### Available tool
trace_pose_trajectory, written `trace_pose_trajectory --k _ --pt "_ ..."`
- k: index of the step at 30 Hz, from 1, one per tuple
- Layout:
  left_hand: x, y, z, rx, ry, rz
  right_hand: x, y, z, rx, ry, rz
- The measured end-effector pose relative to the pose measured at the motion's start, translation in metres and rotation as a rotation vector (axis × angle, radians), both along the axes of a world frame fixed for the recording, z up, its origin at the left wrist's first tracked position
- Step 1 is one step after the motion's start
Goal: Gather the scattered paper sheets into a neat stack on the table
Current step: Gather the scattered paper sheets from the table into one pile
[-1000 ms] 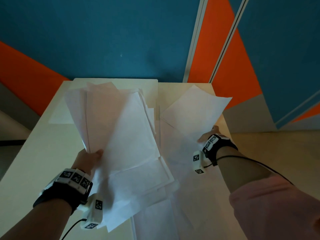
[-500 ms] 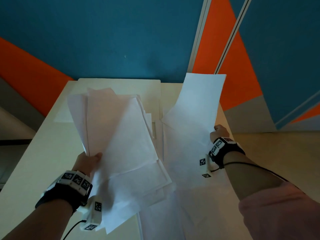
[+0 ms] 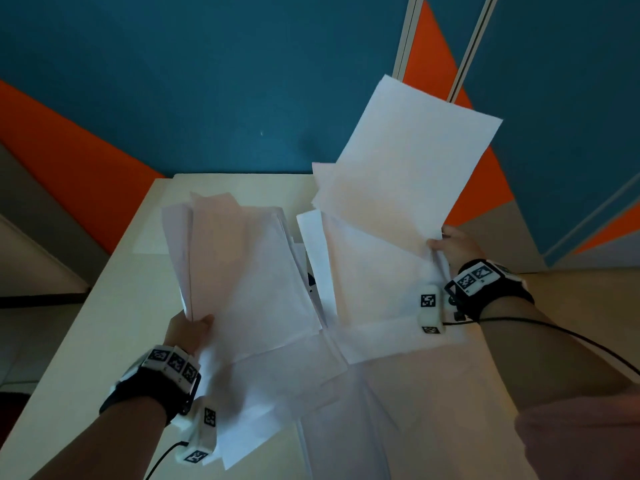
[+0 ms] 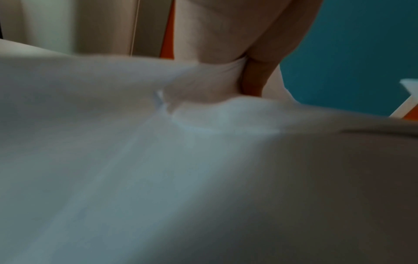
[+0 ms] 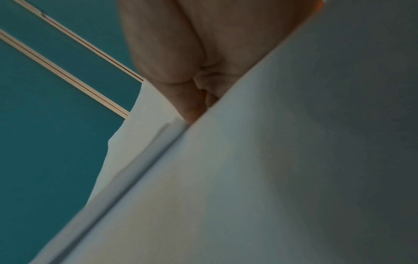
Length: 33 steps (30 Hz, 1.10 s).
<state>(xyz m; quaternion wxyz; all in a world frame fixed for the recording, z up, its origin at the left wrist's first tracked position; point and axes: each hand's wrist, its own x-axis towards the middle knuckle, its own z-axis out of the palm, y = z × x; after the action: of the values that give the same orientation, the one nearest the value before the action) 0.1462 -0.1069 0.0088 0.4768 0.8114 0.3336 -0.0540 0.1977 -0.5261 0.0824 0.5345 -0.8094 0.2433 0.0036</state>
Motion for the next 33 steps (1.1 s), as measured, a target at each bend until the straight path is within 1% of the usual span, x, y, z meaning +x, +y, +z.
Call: trace_pose_trajectory --k 1,7,10,15,19,22,27,31,33 --pt "-0.001 0.0 0.002 0.004 0.0 -0.003 0.003 -0.002 -0.001 0.027 -0.016 0.011" --pt "-0.004 0.003 0.012 0.015 -0.034 0.003 -0.002 0.026 0.039 0.207 -0.076 0.075" --pt "-0.004 0.008 0.015 0.005 -0.05 0.018 0.0 0.035 0.054 0.235 -0.106 0.09" --pt "-0.005 0.014 0.013 -0.016 -0.072 0.026 0.004 0.045 0.076 0.219 -0.15 0.084" --pt "-0.008 0.015 0.016 -0.055 -0.094 0.036 0.009 0.059 0.092 0.157 -0.172 0.062" --pt "-0.008 0.019 0.018 -0.046 -0.08 0.035 0.013 0.065 0.106 0.092 -0.184 0.092" --pt "-0.012 0.026 0.021 -0.07 -0.054 0.037 0.02 0.067 0.132 -0.095 -0.165 0.114" --pt "-0.013 0.021 0.027 -0.145 -0.06 0.036 0.018 0.08 0.143 -0.082 -0.179 0.13" --pt "-0.013 0.017 0.029 -0.198 -0.083 0.016 0.013 0.089 0.136 -0.037 -0.18 0.124"
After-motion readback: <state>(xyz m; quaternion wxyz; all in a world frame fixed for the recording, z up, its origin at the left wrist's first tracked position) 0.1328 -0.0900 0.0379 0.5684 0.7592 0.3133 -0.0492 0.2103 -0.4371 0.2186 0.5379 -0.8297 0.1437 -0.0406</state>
